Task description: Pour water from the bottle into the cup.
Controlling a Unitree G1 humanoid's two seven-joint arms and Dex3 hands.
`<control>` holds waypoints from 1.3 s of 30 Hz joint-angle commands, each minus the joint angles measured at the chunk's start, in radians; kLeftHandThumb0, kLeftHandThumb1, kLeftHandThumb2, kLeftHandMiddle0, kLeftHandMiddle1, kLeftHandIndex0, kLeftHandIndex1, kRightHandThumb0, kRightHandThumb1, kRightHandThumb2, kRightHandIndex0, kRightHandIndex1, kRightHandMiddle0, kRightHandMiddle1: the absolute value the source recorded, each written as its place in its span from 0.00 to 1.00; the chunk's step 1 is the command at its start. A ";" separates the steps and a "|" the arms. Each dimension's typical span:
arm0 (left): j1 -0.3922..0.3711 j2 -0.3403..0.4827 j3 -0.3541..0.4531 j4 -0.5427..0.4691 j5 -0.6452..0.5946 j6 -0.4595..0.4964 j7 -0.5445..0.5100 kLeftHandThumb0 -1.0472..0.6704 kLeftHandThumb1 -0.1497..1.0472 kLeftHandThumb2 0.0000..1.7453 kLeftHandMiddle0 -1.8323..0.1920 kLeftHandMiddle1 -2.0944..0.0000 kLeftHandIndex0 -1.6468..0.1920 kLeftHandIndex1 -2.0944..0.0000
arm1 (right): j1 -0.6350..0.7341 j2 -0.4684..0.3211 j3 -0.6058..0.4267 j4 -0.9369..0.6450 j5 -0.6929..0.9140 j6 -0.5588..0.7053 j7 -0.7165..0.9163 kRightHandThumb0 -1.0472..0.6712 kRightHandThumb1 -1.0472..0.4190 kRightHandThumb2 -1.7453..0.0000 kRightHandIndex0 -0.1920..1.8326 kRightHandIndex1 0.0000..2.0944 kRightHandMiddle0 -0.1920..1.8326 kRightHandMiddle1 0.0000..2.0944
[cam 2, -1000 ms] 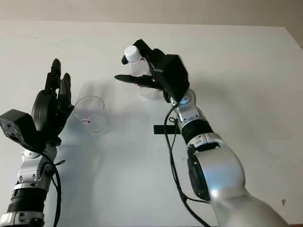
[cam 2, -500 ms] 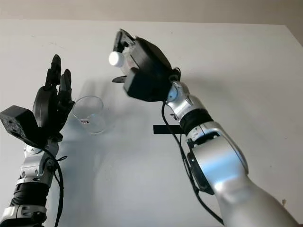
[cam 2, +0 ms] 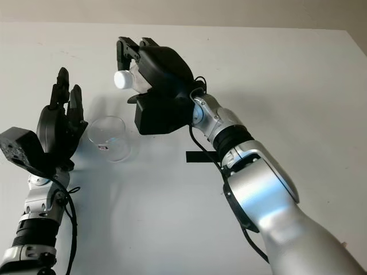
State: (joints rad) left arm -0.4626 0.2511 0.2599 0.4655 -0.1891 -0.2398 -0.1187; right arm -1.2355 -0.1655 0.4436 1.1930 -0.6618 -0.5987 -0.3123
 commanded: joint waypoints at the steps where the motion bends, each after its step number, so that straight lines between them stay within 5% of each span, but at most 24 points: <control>1: -0.019 0.010 0.009 0.023 0.003 -0.021 0.000 0.33 1.00 0.37 0.96 0.97 0.96 0.98 | -0.041 -0.001 0.021 -0.018 -0.025 -0.022 -0.040 0.57 0.03 0.94 0.52 1.00 0.33 1.00; 8: -0.025 0.013 -0.016 -0.001 0.082 -0.003 0.080 0.42 0.98 0.27 0.94 0.97 0.94 0.97 | -0.054 -0.012 0.099 -0.028 -0.135 -0.027 -0.185 0.56 0.04 0.93 0.54 1.00 0.43 1.00; 15: -0.028 0.004 -0.023 -0.008 0.098 -0.004 0.109 0.49 0.84 0.44 0.92 0.97 0.92 0.97 | -0.094 -0.029 0.241 -0.023 -0.321 -0.024 -0.418 0.49 0.00 0.92 0.60 1.00 0.37 1.00; 18: -0.023 0.000 -0.028 -0.012 0.100 -0.016 0.107 0.48 0.84 0.44 0.92 0.97 0.92 0.97 | -0.113 -0.031 0.314 -0.014 -0.411 0.023 -0.508 0.41 0.07 0.97 0.62 1.00 0.34 0.87; 23: -0.022 -0.005 -0.033 -0.018 0.114 -0.018 0.115 0.46 0.85 0.43 0.92 0.97 0.92 0.97 | -0.127 -0.028 0.371 -0.005 -0.466 0.062 -0.574 0.40 0.06 0.96 0.66 1.00 0.36 0.99; 30: -0.023 -0.007 -0.029 -0.028 0.103 -0.001 0.111 0.46 0.90 0.38 0.91 0.97 0.91 0.97 | -0.143 -0.040 0.423 -0.019 -0.512 0.083 -0.615 0.39 0.05 0.97 0.65 1.00 0.33 0.98; 39: -0.027 -0.009 -0.028 -0.031 0.101 0.007 0.115 0.45 0.90 0.37 0.90 0.97 0.90 0.97 | -0.172 -0.054 0.493 -0.034 -0.591 0.140 -0.665 0.39 0.03 0.97 0.65 1.00 0.42 1.00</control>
State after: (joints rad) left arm -0.4772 0.2449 0.2309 0.4510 -0.0831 -0.2350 -0.0072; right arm -1.3615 -0.2154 0.9335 1.1786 -1.2498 -0.4671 -0.9607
